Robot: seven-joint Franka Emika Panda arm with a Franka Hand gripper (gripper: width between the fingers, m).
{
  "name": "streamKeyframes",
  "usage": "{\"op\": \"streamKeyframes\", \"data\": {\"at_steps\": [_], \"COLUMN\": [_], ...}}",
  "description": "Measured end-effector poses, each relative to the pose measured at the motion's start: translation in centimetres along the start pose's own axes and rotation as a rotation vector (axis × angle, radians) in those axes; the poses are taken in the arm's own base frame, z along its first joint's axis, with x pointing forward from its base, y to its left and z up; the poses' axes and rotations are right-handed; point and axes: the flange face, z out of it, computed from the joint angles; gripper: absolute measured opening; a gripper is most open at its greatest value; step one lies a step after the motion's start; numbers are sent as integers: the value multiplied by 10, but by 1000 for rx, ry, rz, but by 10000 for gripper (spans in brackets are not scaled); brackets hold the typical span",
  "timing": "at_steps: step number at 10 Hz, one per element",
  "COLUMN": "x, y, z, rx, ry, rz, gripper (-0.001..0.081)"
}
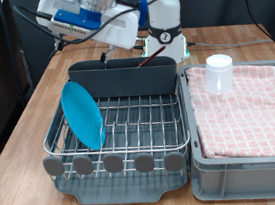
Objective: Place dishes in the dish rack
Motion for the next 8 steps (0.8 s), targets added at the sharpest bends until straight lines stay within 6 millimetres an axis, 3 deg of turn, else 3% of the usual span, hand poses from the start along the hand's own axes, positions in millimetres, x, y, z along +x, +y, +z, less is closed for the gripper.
{"op": "streamKeyframes", "data": {"at_steps": [3, 8], "x": [-1, -22], "y": [-1, -63], "z": [-8, -67], "rx": [-10, -7], "ry": [-14, -92], "rz": [-26, -105], "gripper": [803, 803]}}
